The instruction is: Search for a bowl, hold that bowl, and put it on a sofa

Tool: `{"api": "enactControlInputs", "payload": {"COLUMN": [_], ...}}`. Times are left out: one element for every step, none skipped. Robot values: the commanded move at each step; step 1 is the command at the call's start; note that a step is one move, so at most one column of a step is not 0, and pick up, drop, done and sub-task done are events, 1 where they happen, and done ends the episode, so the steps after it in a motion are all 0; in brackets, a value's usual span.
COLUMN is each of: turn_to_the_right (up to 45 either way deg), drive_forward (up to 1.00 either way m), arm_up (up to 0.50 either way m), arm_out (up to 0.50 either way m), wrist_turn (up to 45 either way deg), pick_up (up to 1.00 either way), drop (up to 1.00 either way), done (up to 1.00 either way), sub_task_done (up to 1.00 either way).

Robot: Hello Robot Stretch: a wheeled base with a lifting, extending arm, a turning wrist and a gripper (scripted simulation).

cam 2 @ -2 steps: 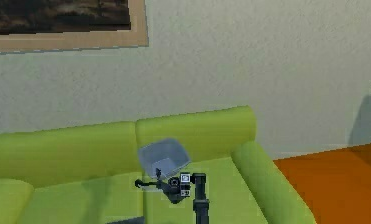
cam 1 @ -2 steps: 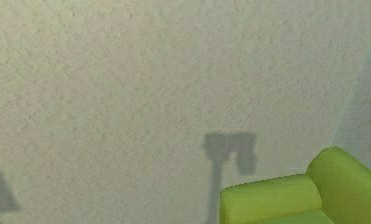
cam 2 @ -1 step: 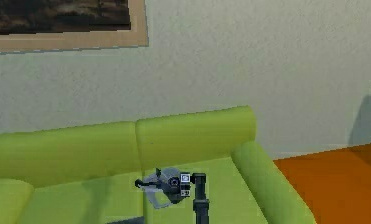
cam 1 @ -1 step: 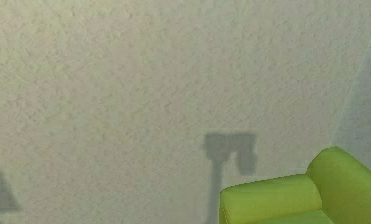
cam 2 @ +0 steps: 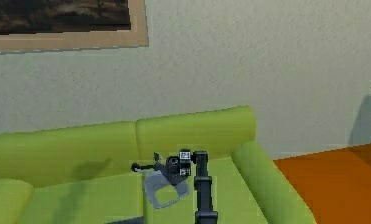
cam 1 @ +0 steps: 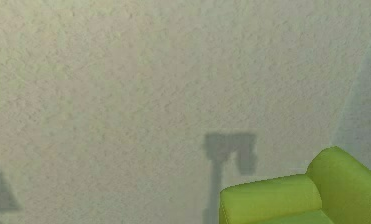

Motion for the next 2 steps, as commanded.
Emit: {"api": "enactControlInputs", "payload": {"turn_to_the_right": [0.0,0.0], "drive_forward": [0.0,0.0], "arm_up": [0.0,0.0], "arm_out": [-0.08,0.0], "wrist_turn": [0.0,0.0], "pick_up": [0.0,0.0], "drop": [0.0,0.0], "done": [0.0,1.0], "sub_task_done": [0.0,0.0]}}
